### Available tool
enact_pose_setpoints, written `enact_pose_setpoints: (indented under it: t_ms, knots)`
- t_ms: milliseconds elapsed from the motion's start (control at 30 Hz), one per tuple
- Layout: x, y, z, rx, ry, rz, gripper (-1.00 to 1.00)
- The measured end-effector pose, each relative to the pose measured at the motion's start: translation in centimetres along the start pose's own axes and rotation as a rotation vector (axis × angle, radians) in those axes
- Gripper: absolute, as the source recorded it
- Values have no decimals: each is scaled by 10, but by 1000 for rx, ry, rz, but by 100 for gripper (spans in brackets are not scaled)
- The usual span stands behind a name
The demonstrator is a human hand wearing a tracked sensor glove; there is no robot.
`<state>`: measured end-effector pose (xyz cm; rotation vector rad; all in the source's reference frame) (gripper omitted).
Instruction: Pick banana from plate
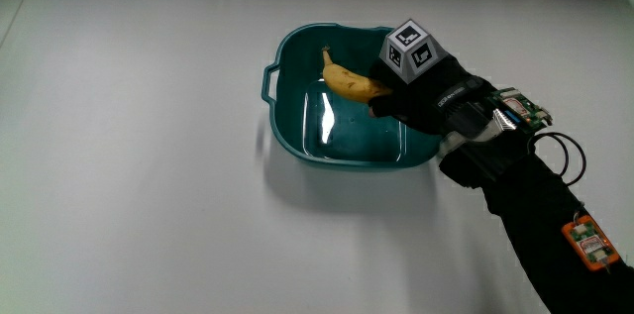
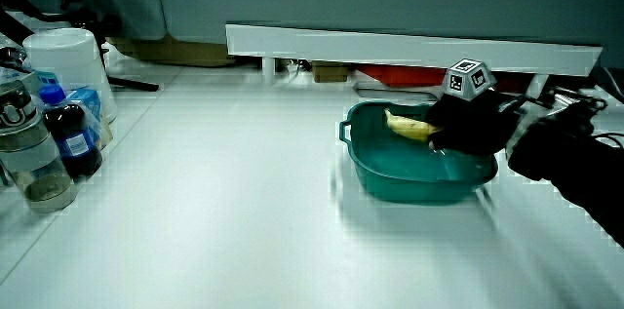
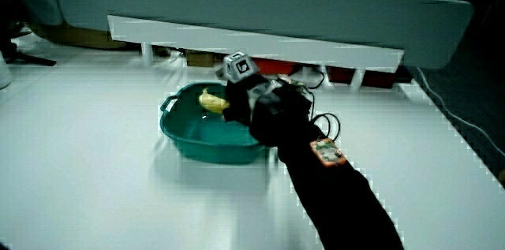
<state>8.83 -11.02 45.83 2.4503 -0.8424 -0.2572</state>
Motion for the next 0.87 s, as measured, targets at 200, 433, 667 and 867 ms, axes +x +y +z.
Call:
enact_pose_setpoints:
  t_ms: [200,433,667,867]
  knots:
    - [-4,-17,19,35,-10,18,100]
    - [-21,-54,40,138,-45,81,100]
    - [-42,-89,44,184,-41,141,100]
    - [-63,-112,51,203,-50,180,100]
